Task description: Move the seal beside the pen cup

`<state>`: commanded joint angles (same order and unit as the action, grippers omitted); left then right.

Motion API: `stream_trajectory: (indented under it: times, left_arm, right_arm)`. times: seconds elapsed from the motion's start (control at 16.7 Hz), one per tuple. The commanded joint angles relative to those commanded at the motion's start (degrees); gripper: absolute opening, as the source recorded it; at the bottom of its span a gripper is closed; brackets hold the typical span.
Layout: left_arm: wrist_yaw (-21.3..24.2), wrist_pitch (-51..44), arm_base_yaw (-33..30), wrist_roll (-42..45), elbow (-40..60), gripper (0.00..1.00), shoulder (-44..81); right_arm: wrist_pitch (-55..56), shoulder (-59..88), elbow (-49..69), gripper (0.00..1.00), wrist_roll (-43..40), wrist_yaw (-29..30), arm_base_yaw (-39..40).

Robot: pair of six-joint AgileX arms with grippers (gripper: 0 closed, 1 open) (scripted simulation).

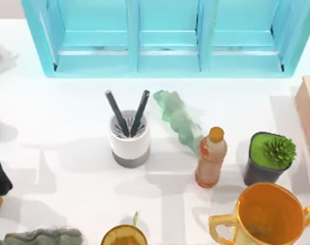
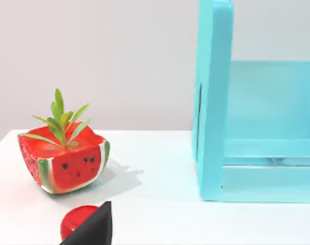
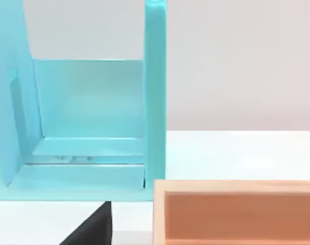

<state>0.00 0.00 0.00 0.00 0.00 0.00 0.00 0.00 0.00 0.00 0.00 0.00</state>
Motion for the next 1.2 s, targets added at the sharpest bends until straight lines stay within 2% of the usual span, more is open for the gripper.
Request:
stream_trajectory:
  times: [0.24,0.48,0.66,1.2]
  left_arm:
    - [-0.05,-1.52,0.26,0.24,1.73,1.0,1.73]
    - [-0.08,-9.93,1.48,1.62,12.42,1.0,12.46]
    - [-0.01,-19.68,2.77,3.17,26.4,1.0,26.81]
    - [0.13,-55.83,7.41,8.53,74.53,1.0,82.79]
  right_arm:
    - [0.0,0.0,0.0,1.0,0.0,0.0,0.0]
    - [0.0,0.0,0.0,1.0,0.0,0.0,0.0]
    - [0.0,0.0,0.0,1.0,0.0,0.0,0.0]
    - [0.0,0.0,0.0,1.0,0.0,0.0,0.0]
